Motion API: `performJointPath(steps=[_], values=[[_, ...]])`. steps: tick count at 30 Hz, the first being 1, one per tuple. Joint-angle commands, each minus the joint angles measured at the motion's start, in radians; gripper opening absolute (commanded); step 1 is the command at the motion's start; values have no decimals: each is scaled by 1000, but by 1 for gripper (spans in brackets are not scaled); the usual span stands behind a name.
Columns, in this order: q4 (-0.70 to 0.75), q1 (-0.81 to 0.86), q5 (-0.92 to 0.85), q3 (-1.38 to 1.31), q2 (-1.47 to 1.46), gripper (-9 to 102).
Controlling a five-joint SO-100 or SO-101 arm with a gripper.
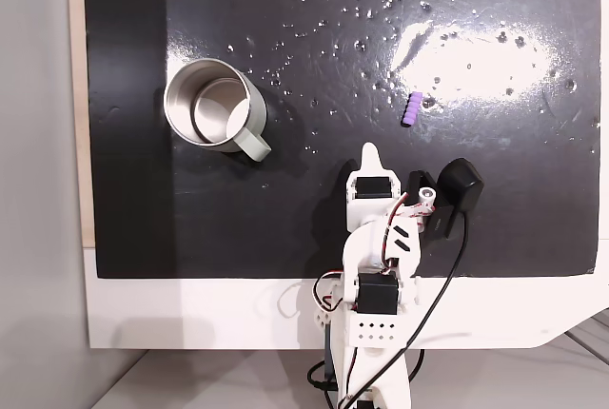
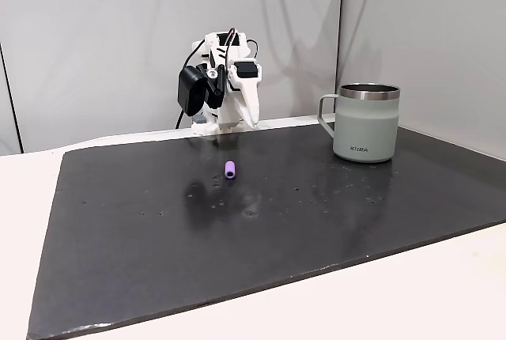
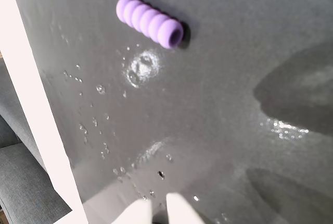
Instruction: Grasp a pengrip and put it in the cup.
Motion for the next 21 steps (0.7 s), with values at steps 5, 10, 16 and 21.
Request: performJointPath(steps=[5,10,16,21], values=[[0,-49,-61,-17,9,0],[0,-49,-63,-17,9,0],[28,-17,-63,-38,9,0],[123,37,-109,-164,8,0]])
